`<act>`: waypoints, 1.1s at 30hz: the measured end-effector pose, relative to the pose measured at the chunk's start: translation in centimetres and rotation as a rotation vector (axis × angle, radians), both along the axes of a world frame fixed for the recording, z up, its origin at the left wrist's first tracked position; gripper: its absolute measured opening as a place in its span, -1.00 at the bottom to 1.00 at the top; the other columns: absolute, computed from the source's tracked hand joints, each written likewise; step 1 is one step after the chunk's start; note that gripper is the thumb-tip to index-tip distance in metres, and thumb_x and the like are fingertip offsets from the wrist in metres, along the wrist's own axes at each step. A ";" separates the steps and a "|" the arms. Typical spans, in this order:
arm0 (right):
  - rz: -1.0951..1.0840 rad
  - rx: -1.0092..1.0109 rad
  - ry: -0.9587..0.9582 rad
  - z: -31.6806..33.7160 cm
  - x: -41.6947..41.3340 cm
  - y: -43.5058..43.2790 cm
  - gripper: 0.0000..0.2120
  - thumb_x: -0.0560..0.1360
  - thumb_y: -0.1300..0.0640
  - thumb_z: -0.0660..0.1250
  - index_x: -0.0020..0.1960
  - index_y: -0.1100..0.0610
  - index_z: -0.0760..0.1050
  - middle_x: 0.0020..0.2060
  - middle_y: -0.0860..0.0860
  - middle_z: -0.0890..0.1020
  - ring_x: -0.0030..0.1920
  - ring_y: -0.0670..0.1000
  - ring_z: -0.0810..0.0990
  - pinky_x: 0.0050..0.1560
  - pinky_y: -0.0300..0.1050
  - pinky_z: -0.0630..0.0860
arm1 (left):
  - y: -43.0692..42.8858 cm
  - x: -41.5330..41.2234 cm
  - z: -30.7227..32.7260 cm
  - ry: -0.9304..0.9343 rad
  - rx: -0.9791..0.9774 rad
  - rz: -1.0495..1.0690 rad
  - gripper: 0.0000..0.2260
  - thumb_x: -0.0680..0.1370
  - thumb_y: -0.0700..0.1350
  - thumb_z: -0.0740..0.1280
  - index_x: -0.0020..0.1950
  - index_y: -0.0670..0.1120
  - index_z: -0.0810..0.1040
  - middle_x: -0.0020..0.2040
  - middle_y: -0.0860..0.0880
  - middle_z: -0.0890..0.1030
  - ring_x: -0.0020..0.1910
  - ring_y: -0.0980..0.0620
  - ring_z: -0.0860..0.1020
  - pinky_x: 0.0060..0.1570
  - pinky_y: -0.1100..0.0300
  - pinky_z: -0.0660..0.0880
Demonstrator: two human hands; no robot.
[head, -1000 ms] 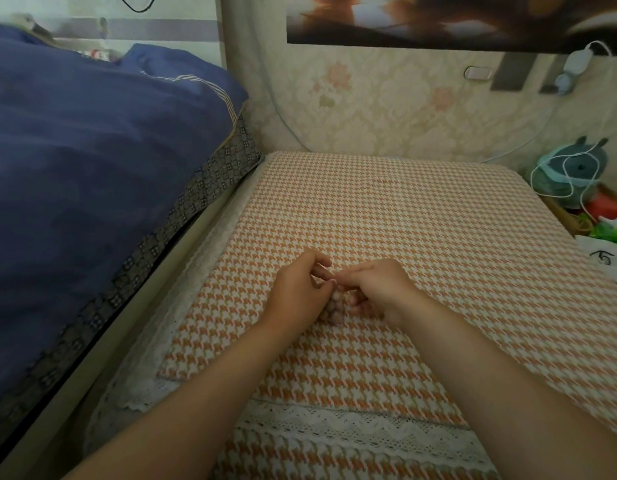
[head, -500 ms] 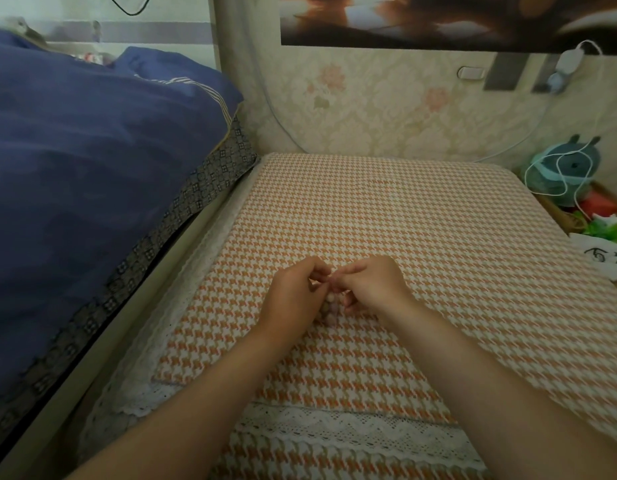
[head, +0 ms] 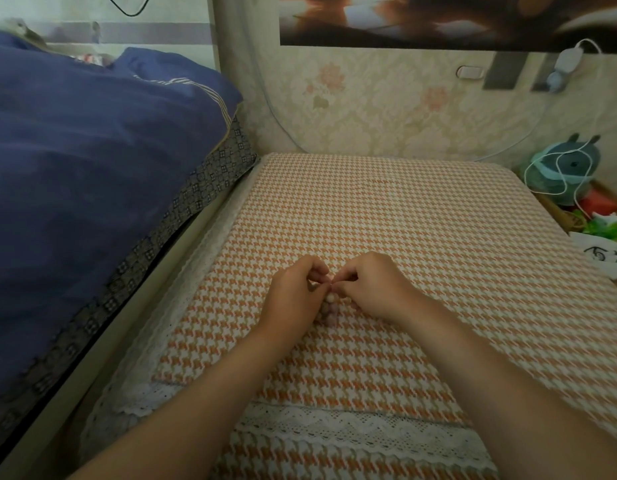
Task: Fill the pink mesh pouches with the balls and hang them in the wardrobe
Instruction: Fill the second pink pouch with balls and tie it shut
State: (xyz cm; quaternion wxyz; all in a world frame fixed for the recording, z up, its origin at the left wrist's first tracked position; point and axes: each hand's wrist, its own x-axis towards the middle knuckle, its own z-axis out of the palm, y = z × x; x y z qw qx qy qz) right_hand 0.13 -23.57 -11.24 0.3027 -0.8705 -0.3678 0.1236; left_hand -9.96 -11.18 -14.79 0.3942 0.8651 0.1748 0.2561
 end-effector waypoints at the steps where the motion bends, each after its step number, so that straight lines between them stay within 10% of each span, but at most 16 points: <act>1: 0.016 -0.004 -0.015 -0.1 0.1 -0.1 -0.88 0.55 0.08 0.42 -0.08 0.00 0.75 -0.28 -0.09 0.69 -0.26 -0.07 0.65 -0.13 -0.01 0.65 | 0.0 0.0 0.0 -0.005 0.003 -0.002 -0.88 0.51 -0.21 0.44 -0.04 -0.02 0.57 -0.16 0.11 0.62 -0.30 0.33 0.53 -0.32 0.47 0.43; 16: -0.033 0.196 0.521 -0.4 0.1 -0.1 -0.89 0.61 0.23 0.37 0.02 0.22 0.67 -0.31 0.14 0.69 -0.39 0.00 0.64 -0.36 -0.09 0.64 | 0.2 -0.4 0.6 0.062 0.036 0.049 -0.98 0.47 -0.04 0.49 -0.14 0.05 0.71 -0.18 0.14 0.64 -0.23 0.20 0.57 -0.15 0.23 0.55; 33: -0.168 0.066 0.395 0.4 -0.6 -0.1 -0.75 0.54 0.03 0.47 -0.22 0.17 0.69 -0.36 0.12 0.73 -0.38 0.12 0.72 -0.51 -0.22 0.49 | 1.3 -0.4 1.6 0.262 0.035 0.079 -0.84 0.51 -0.11 0.39 -0.28 -0.01 0.59 -0.30 0.08 0.62 -0.27 0.13 0.58 -0.31 0.28 0.48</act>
